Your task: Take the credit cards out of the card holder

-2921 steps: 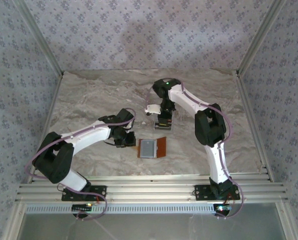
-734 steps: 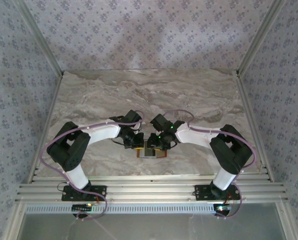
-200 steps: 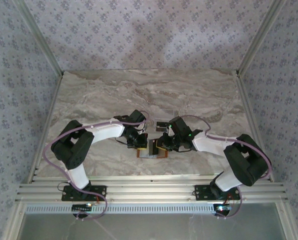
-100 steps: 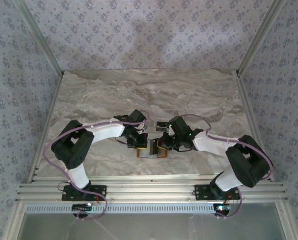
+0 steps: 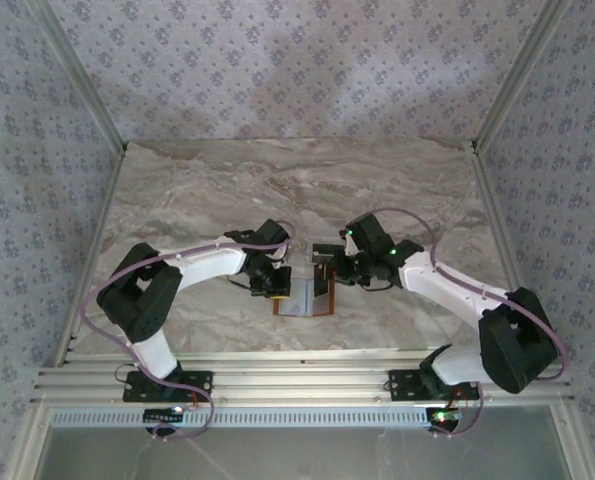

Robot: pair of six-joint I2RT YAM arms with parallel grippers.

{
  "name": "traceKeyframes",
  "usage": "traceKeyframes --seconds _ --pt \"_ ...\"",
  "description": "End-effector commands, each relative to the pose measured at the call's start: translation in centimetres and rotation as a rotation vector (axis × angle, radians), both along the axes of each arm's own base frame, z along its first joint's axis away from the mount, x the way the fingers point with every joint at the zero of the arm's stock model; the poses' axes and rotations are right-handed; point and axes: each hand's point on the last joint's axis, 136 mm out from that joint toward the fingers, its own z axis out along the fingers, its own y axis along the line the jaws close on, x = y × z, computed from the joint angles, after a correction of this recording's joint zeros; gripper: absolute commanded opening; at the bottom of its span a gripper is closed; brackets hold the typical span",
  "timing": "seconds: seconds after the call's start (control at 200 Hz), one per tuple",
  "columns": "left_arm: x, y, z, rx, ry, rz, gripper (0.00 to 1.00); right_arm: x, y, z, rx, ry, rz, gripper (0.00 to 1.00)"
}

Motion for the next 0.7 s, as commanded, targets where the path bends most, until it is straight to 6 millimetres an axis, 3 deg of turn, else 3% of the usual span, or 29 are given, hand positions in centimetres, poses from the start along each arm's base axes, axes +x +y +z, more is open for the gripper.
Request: traceKeyframes --seconds 0.0,0.08,0.18,0.245,0.27,0.475,0.695 --pt "0.1 0.1 1.6 0.000 -0.024 0.005 0.10 -0.2 -1.1 1.2 -0.121 -0.056 0.168 0.00" --pt "0.1 0.1 1.6 -0.003 -0.024 0.010 0.10 0.0 -1.9 1.3 -0.210 -0.076 0.287 0.00" --pt "0.2 -0.1 1.5 -0.018 -0.023 0.013 0.10 0.2 -1.5 1.5 -0.201 -0.087 0.453 0.00" --pt "0.2 -0.4 1.6 -0.034 -0.021 0.011 0.10 0.9 -1.8 1.2 -0.254 -0.119 0.554 0.00" --pt "0.2 -0.4 1.6 -0.036 -0.021 0.011 0.10 1.8 -1.6 2.0 -0.270 -0.164 0.586 0.00" --pt "0.1 0.1 1.6 -0.032 -0.023 0.020 0.10 4.3 -2.6 3.1 -0.442 -0.308 0.948 0.00" --pt "0.1 0.7 1.7 -0.026 -0.029 0.026 0.10 6.8 -3.2 3.3 -0.578 -0.361 1.201 0.00"
